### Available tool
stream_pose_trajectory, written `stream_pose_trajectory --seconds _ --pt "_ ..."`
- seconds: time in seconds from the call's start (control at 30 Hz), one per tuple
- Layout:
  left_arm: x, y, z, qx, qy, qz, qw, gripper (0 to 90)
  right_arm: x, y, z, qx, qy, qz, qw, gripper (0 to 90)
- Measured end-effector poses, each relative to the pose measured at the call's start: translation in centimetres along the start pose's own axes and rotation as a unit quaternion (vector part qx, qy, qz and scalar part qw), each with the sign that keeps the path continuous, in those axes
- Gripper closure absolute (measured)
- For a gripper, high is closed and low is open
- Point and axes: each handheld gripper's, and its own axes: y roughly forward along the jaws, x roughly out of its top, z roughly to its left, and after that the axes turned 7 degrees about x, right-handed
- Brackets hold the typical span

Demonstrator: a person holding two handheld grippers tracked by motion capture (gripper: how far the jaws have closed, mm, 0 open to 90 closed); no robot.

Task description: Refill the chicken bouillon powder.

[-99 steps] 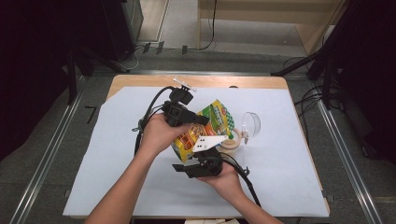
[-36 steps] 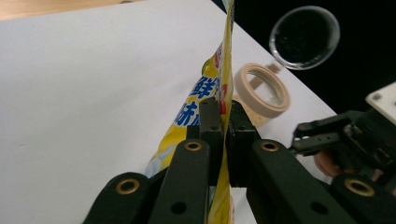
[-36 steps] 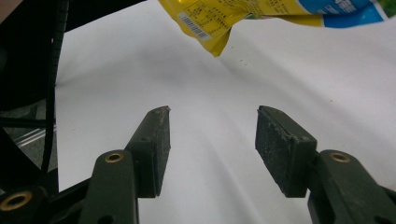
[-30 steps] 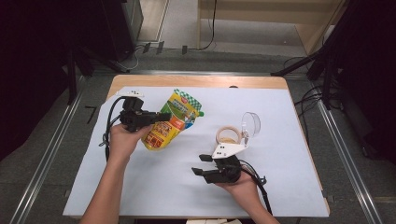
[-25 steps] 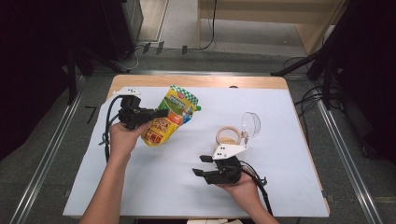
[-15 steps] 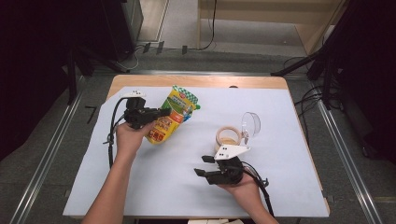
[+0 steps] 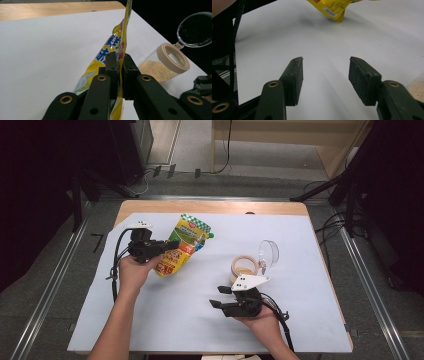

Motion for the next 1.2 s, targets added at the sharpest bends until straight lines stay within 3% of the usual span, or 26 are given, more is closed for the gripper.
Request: stream_pose_trajectory --seconds 0.5,0.67,1.2 --pt "-2.1 -3.4 0.5 0.018 -0.015 -0.012 0.9997 84.8 0.2 -0.3 -0.2 -0.002 -0.002 -0.006 1.0 46.7" --pt "-2.5 -4.3 0.7 0.019 -0.023 -0.002 0.9996 84.3 0.3 -0.1 -0.2 0.0 -0.004 -0.004 1.0 46.7" --pt "-3.7 -5.6 0.5 0.026 -0.022 0.013 0.9993 78.2 0.9 0.6 0.0 0.013 -0.014 0.001 0.9998 46.7"
